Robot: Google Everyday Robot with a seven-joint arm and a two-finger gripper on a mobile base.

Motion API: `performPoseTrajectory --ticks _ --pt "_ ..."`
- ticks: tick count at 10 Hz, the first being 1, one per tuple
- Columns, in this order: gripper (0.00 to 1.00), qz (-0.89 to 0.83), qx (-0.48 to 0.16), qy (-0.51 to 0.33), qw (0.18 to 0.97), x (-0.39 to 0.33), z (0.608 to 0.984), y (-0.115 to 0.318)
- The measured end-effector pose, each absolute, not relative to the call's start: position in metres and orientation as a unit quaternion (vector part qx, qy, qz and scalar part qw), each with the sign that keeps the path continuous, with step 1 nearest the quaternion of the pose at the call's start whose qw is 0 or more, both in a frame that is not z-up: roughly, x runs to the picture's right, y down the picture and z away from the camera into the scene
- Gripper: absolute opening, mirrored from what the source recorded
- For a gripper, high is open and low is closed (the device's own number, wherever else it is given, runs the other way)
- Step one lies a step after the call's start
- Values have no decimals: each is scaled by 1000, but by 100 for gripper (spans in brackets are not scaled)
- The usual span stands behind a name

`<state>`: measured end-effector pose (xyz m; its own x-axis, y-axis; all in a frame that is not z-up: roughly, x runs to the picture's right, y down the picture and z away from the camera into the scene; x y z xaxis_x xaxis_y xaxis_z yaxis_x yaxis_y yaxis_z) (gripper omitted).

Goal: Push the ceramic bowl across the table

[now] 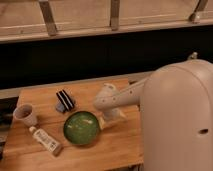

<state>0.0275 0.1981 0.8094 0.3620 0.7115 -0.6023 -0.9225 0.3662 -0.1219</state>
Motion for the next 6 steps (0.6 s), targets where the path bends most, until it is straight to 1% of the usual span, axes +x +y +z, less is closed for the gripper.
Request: performPoseTrajectory --ticks 3,6 --pt "80 514 -231 202 801 -21 785 197" --pt "80 501 -235 183 812 -62 796 196"
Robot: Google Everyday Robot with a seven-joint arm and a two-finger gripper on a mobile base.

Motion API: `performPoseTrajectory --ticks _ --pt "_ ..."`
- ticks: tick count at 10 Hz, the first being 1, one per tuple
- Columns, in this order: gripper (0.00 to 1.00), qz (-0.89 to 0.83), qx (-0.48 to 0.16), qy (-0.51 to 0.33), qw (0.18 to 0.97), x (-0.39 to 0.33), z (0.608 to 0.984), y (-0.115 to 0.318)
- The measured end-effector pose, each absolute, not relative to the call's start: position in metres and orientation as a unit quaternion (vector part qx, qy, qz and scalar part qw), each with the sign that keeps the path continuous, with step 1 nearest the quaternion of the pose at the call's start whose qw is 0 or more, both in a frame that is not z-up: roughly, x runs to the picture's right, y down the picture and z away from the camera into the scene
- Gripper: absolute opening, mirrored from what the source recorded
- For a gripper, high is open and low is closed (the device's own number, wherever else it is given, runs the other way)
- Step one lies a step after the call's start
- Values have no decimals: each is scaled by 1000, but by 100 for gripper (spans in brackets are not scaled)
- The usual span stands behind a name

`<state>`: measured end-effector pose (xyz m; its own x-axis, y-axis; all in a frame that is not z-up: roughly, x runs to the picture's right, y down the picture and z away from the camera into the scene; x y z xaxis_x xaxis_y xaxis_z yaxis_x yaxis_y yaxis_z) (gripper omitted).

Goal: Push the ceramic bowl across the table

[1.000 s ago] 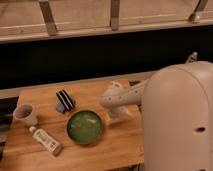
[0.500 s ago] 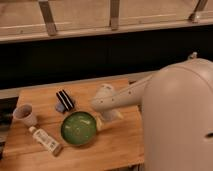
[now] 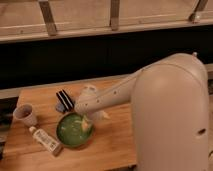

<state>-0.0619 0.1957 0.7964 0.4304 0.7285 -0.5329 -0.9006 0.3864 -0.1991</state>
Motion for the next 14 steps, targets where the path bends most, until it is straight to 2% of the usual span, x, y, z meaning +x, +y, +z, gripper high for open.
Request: performPoseTrajectory --ticks 6,8,11,14 --pt "80 497 -264 121 818 -104 789 192" --pt "80 493 -242 116 828 -107 782 184" --pt "80 522 -168 141 824 -52 766 145" --pt "80 560 -118 174 801 21 771 122"
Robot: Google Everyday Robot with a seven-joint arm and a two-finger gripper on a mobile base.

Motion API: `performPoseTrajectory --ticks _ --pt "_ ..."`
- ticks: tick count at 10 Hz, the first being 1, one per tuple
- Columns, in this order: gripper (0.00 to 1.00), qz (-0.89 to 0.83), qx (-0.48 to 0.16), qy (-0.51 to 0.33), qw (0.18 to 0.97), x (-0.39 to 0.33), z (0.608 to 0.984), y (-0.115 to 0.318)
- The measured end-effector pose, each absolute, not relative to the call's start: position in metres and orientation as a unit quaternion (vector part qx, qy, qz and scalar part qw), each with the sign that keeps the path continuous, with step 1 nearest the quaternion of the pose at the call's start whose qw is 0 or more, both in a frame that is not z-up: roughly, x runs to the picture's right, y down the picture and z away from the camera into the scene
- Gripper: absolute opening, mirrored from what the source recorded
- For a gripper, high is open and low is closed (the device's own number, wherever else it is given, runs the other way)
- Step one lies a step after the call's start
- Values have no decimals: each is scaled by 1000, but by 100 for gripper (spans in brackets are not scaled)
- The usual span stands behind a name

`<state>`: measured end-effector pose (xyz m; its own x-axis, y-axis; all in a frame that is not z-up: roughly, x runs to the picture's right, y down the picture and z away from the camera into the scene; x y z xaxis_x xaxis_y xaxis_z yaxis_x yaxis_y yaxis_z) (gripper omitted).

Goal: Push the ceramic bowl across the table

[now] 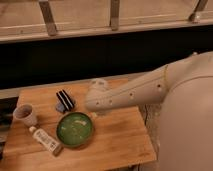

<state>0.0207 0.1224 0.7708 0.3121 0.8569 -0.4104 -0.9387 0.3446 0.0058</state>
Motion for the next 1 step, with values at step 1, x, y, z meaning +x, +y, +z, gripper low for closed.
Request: performPoseTrajectory --ticks 1 --pt "80 573 -112 186 790 35 776 122"
